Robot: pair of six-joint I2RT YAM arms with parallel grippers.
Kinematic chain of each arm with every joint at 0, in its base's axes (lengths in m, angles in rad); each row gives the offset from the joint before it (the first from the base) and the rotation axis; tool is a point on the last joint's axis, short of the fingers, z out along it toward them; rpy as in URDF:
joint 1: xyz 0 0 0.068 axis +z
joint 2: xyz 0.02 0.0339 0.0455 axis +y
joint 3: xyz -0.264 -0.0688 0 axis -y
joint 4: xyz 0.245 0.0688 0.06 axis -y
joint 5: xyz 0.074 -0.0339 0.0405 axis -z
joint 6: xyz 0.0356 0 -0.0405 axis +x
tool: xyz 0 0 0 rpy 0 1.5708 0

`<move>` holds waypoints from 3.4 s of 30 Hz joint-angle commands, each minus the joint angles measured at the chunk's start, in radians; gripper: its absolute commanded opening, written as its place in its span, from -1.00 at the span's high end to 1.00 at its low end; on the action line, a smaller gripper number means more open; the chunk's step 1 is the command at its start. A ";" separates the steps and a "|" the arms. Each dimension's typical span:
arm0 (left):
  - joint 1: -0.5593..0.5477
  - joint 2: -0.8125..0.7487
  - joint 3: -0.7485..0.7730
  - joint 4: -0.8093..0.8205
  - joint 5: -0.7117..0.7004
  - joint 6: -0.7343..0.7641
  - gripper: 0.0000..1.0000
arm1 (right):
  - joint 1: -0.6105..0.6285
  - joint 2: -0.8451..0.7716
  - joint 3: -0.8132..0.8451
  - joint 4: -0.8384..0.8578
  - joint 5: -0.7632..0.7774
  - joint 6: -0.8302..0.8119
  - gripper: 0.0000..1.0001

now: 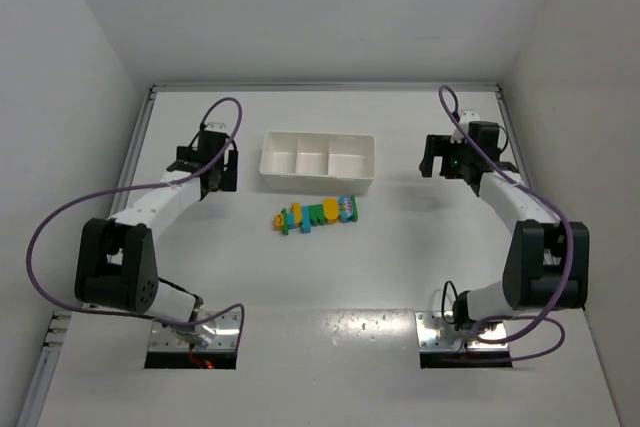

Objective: Sort the legos into containers by color

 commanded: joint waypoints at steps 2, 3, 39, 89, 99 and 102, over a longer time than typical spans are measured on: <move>0.011 -0.117 -0.037 0.036 0.007 0.056 -1.00 | 0.010 -0.109 -0.043 -0.005 0.052 -0.031 -1.00; 0.021 -0.155 -0.071 0.063 0.029 0.086 -1.00 | 0.010 -0.134 -0.061 0.004 0.086 -0.042 -1.00; -0.028 -0.629 -0.258 0.142 0.662 0.294 -1.00 | 0.024 -0.356 -0.402 0.417 -0.055 -0.104 -1.00; -0.480 0.325 0.147 0.171 0.814 0.730 -0.88 | 0.035 -0.205 -0.012 -0.261 -0.398 -0.351 -1.00; -0.480 0.259 0.090 0.131 0.855 0.719 -1.00 | 0.035 -0.187 -0.012 -0.261 -0.408 -0.360 -1.00; -0.480 0.250 0.079 0.106 0.855 0.742 -1.00 | 0.035 -0.178 -0.012 -0.261 -0.408 -0.360 -1.00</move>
